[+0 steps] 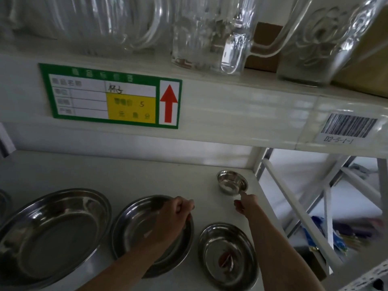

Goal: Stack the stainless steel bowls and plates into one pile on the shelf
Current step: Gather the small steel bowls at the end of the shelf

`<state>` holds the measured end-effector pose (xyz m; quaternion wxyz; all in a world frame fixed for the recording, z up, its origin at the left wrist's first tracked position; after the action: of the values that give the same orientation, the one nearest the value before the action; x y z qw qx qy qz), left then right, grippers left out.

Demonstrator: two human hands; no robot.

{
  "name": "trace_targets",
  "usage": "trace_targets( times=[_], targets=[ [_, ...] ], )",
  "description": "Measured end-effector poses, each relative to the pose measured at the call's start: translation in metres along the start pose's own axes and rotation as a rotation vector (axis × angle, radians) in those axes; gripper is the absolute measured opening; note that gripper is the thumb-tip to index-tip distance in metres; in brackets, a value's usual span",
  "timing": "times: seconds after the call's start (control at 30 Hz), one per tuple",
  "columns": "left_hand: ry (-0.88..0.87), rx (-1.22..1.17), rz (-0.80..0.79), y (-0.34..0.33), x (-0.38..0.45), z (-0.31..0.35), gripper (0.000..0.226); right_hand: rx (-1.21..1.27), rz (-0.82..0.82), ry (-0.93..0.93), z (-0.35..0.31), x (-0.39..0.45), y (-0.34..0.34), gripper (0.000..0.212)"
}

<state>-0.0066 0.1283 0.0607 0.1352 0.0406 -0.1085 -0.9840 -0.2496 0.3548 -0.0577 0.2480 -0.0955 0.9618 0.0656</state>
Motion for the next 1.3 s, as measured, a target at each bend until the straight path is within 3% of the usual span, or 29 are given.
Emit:
trace_targets(
  times=[0.13,0.37,0.6,1.1,1.3],
  targets=[
    [0.015,-0.041,-0.010,-0.006,0.000,0.000,0.024,0.055,0.015,-0.007,0.001,0.011,-0.006,0.034],
    [-0.002,-0.087,0.007,-0.001,-0.002,0.008,0.029,0.179,0.010,0.029,0.001,0.024,-0.013,0.017],
    [-0.005,-0.151,-0.035,0.002,-0.017,0.009,0.030,0.183,0.032,0.011,0.004,0.019,-0.006,0.031],
    [-0.051,-0.172,-0.090,-0.007,-0.052,0.026,0.025,0.045,0.115,0.067,0.024,-0.073,0.065,0.016],
    [-0.085,-0.159,-0.137,-0.019,-0.061,0.038,0.027,0.122,0.119,0.030,0.062,-0.106,0.096,0.013]
  ],
)
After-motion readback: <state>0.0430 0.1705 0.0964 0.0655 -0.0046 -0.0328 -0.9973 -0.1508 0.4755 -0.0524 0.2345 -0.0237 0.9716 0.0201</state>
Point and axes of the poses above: each hand's wrist, its own x-axis towards the middle knuckle, its own y-axis out of the back of the hand, z = x × y, the point moved 10 cm from there along x, towards the middle knuckle, and after that the axes turned 14 degrees about -z, right-handed, at the moved point
